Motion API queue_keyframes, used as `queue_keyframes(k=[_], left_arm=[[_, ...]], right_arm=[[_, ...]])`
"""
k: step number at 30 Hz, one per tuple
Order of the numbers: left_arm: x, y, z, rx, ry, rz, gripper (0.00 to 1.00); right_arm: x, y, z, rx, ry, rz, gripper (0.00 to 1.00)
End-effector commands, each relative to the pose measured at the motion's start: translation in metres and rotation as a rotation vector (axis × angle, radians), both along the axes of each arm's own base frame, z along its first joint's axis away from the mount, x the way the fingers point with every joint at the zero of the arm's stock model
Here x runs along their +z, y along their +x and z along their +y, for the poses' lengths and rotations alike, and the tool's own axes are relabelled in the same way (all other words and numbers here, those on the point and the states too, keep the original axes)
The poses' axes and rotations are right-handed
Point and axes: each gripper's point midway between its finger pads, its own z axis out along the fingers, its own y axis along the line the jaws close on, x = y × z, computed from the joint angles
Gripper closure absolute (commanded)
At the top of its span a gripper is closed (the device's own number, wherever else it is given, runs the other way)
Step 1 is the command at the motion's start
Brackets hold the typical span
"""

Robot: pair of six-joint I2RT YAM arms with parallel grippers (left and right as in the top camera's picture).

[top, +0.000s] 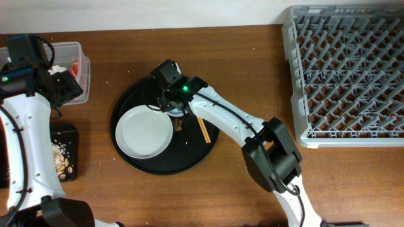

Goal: Sort waste into correct bins and load items into the dishwasher rack
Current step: 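Grasp the cup with the right gripper and place it in the rack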

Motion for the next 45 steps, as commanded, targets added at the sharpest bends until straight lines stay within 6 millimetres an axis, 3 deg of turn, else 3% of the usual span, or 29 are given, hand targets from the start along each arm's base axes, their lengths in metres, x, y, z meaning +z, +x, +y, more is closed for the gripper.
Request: queue_keyframes(k=[1,5,10,13,16,17,19,21,22,24,25,27,29,33,34,38,41,43,45], left_arm=[[-0.003,-0.001,0.0,0.01,0.0,0.007,0.01],[-0.003,-0.001,0.0,0.01,0.0,0.007,0.01],[-0.003,-0.001,0.0,0.01,0.001,0.008,0.01],[-0.003,-0.001,0.0,0.01,0.001,0.007,0.01],[-0.003,-0.001,0.0,0.01,0.0,0.007,0.01],[-0.003,-0.001,0.0,0.01,0.001,0.007,0.01],[-0.003,-0.001,0.0,0.01,0.0,0.007,0.01],[-0.003,-0.001,0.0,0.01,0.001,0.007,0.01],[-0.003,-0.001,0.0,0.01,0.0,0.007,0.01],[-0.003,-0.001,0.0,0.01,0.001,0.008,0.01],[-0.003,-0.001,0.0,0.01,0.0,0.007,0.01],[-0.003,-0.001,0.0,0.01,0.0,0.007,0.01],[-0.003,-0.001,0.0,0.01,0.001,0.008,0.01],[-0.003,-0.001,0.0,0.01,0.0,0.007,0.01],[-0.003,-0.001,0.0,0.01,0.0,0.007,0.01],[-0.003,-0.001,0.0,0.01,0.0,0.007,0.01],[-0.003,-0.001,0.0,0.01,0.0,0.007,0.01],[-0.003,-0.001,0.0,0.01,0.0,0.007,0.01],[-0.003,-0.001,0.0,0.01,0.001,0.007,0.01]], right_arm=[[-0.003,0.003,0.0,-0.016,0.003,0.005,0.21],[-0.005,0.0,0.001,-0.011,0.006,0.023,0.24],[-0.005,-0.002,0.004,-0.014,0.029,0.038,0.38],[0.02,0.005,0.005,-0.019,0.054,0.008,0.38],[0.078,0.022,-0.009,-0.056,0.105,-0.059,0.38],[0.111,0.033,-0.026,-0.09,0.129,-0.091,0.38],[0.148,0.045,-0.057,-0.142,0.145,-0.122,0.39],[0.203,0.062,-0.132,-0.249,0.138,-0.171,0.39],[0.216,0.067,-0.163,-0.304,0.136,-0.179,0.39],[0.242,0.073,-0.26,-0.48,0.119,-0.188,0.39],[0.247,0.071,-0.317,-0.578,0.095,-0.18,0.39],[0.242,0.064,-0.387,-0.703,0.06,-0.154,0.39],[0.23,0.042,-0.488,-0.886,0.025,-0.107,0.4],[0.206,-0.004,-0.621,-1.126,-0.02,-0.064,0.4],[0.196,-0.014,-0.642,-1.172,-0.023,-0.042,0.4],[0.165,-0.037,-0.681,-1.259,-0.023,0.034,0.39],[0.155,-0.037,-0.682,-1.237,-0.033,0.06,0.38],[0.152,-0.035,-0.68,-1.231,-0.032,0.07,0.17],[0.151,-0.035,-0.676,-1.224,-0.032,0.082,0.13]])
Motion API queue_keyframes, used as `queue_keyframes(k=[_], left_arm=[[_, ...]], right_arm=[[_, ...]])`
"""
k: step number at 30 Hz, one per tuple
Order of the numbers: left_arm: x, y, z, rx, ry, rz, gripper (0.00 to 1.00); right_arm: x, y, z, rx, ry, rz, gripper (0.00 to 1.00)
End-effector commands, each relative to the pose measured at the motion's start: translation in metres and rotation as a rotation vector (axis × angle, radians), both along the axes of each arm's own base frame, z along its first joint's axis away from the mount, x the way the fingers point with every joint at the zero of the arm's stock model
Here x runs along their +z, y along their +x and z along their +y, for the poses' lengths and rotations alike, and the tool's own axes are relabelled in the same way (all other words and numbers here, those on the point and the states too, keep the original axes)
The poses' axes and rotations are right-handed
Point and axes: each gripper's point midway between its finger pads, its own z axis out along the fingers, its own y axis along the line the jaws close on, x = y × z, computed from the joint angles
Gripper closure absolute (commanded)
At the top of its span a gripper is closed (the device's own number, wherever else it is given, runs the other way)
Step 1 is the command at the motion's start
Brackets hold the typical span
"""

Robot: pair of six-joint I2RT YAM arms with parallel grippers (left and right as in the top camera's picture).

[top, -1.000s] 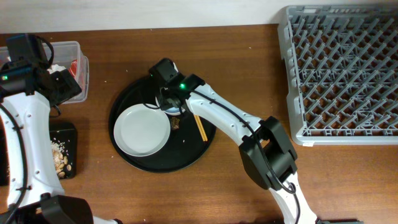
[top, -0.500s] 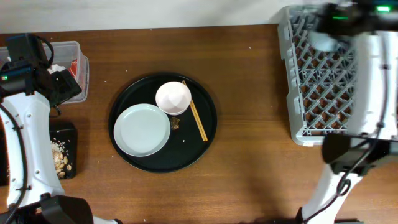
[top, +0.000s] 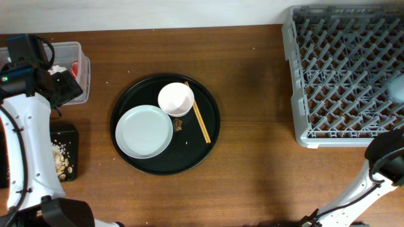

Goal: Sort waste into correct bins and load items into the dishwasher rack
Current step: 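Grasp the cup with the right gripper and place it in the rack, then return the right gripper to the tray and grasp the pink bowl rim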

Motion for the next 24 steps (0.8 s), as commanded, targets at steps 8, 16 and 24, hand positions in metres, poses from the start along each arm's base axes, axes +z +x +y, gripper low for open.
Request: queue_keyframes(k=[8,16,24], left_arm=[[-0.003,-0.001,0.0,0.01,0.001,0.007,0.01],[-0.003,-0.001,0.0,0.01,0.001,0.007,0.01],[-0.003,-0.001,0.0,0.01,0.001,0.007,0.01]], right_arm=[[-0.012,0.006,0.047,0.088,0.062,0.089,0.11],[0.03,0.069,0.298,0.653,0.379,-0.081,0.09],[-0.031,0.048,0.563,1.179,0.44,0.078,0.06]])
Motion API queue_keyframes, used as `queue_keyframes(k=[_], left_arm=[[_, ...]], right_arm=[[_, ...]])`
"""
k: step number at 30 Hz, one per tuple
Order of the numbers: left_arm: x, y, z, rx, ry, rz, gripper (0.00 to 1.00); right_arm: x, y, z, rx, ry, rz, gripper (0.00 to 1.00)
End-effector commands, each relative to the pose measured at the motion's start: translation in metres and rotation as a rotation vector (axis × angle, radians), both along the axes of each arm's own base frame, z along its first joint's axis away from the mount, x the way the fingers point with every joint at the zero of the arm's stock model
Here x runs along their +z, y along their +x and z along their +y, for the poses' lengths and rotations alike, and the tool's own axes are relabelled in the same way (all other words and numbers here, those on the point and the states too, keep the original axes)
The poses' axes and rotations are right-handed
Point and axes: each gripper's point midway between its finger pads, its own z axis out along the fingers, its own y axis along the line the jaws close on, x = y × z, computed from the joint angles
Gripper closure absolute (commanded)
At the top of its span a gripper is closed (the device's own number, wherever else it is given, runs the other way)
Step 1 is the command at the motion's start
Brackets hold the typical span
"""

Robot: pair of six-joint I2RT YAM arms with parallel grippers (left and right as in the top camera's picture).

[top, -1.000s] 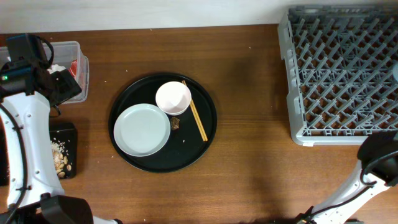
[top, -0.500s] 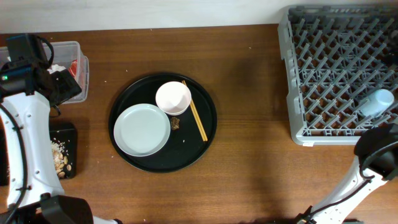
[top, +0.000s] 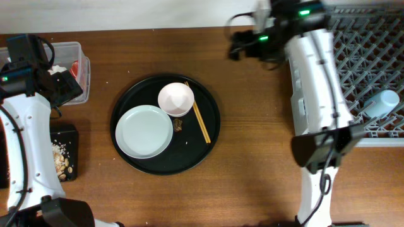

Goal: Sort waste into correct bins and load items into the dishwasher rack
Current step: 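Return the right gripper to the tray and grasp the pink bowl rim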

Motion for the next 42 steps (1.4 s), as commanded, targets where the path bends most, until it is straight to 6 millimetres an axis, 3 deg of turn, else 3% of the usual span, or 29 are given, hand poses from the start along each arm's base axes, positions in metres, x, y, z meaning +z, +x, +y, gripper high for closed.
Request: queue_keyframes(k=[1,3,5,8,10,13,20,24,30,32,35,42], left_arm=[[-0.003,-0.001,0.0,0.01,0.001,0.007,0.01],[-0.003,-0.001,0.0,0.01,0.001,0.007,0.01],[-0.003,-0.001,0.0,0.01,0.0,0.007,0.01],[-0.003,-0.001,0.0,0.01,0.001,0.007,0.01],[-0.003,-0.001,0.0,0.01,0.001,0.007,0.01],[-0.003,-0.001,0.0,0.01,0.0,0.007,0.01],[-0.003,-0.001,0.0,0.01,0.0,0.007,0.01],[-0.003,-0.001,0.0,0.01,0.001,0.007,0.01],[-0.003,-0.001,0.0,0.01,0.0,0.007,0.01],[-0.003,-0.001,0.0,0.01,0.001,0.007,0.01],[-0.003,-0.001,0.0,0.01,0.001,0.007,0.01],[-0.003,-0.001,0.0,0.01,0.001,0.007,0.01]], right_arm=[[-0.046,-0.013,0.086,0.164,-0.006,0.039,0.08],[-0.066,-0.021,0.146,0.27,-0.015,-0.018,0.09],[-0.088,-0.025,0.185,0.317,-0.101,-0.099,0.1],[-0.12,-0.029,0.218,0.314,-0.186,-0.152,0.15],[-0.139,-0.031,0.228,0.314,-0.217,-0.161,0.19],[-0.17,-0.021,0.227,0.222,-0.255,-0.147,0.29],[-0.198,-0.018,0.229,0.154,-0.253,-0.108,0.44],[-0.199,-0.018,0.228,0.154,-0.255,-0.103,0.69],[-0.186,-0.019,0.23,0.156,-0.235,-0.104,0.89],[-0.186,-0.02,0.23,0.156,-0.235,-0.104,0.88],[-0.187,-0.022,0.228,0.158,-0.245,-0.092,0.7],[-0.197,-0.027,0.224,0.162,-0.265,-0.067,0.71]])
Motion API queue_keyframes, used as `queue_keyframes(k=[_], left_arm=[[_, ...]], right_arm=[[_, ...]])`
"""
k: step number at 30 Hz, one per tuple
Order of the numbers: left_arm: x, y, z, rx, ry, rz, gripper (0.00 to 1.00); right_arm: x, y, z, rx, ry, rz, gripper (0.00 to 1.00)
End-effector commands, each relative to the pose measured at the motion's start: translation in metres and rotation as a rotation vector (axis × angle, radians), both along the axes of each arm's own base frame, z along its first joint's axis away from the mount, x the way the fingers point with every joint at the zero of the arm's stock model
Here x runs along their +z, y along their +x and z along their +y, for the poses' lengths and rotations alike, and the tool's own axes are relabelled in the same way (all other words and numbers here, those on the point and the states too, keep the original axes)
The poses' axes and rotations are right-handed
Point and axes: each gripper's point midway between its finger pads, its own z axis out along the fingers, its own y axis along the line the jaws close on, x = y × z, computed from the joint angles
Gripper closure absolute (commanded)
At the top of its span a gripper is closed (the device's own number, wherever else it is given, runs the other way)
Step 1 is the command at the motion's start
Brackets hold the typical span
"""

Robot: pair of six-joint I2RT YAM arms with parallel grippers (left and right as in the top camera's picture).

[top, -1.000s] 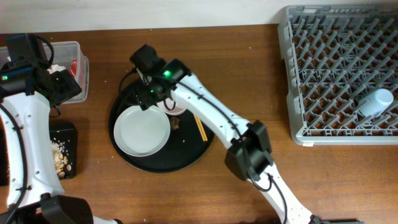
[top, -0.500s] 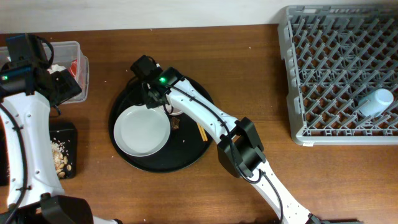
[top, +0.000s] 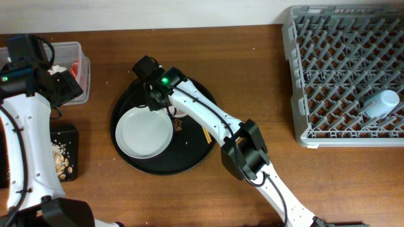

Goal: Sort waste into correct bins and load items into the dishwasher rack
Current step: 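Return the right gripper to the tray and grasp the pink bowl rim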

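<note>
A black round tray point(top: 136, 165) holds a white plate point(top: 144, 131), a brown scrap point(top: 179, 125) and a yellow chopstick point(top: 206, 133). My right arm hides most of a small white bowl point(top: 179, 114) on the tray. My right gripper point(top: 150, 81) hangs over the tray's far left rim, just beyond the plate; its jaws do not show. A pale cup point(top: 382, 103) lies in the grey dishwasher rack point(top: 328, 75). My left gripper point(top: 69, 88) hovers at the near edge of the clear bin point(top: 74, 49), jaws hidden.
The clear bin at far left holds white and red waste. A black bin point(top: 63, 151) with food crumbs sits at the left edge below it. The rack fills the far right corner. Bare wood lies between tray and rack.
My right arm has come back from the far edge near the rack and now reaches over the tray's far left side. The cup stays in the rack. The left arm has not moved.
My right gripper was first low over the small bowl on the tray. Then the arm was at the right edge with a pale cup over the rack. Then the cup lay in the rack and the arm stood beside it. Now the gripper is over the tray again.
</note>
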Motion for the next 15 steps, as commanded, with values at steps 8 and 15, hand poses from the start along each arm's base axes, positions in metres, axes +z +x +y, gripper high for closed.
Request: queue_keyframes(k=[8,15], left_arm=[[-0.0026,-0.0014,0.0005,0.01,0.001,0.008,0.01],[-0.0026,-0.0014,0.0005,0.01,0.001,0.007,0.01]], right_arm=[[-0.0209,-0.0055,-0.0079,-0.037,-0.036,0.044,0.73],[-0.0215,-0.0086,-0.0065,-0.056,-0.022,0.064,0.7]])
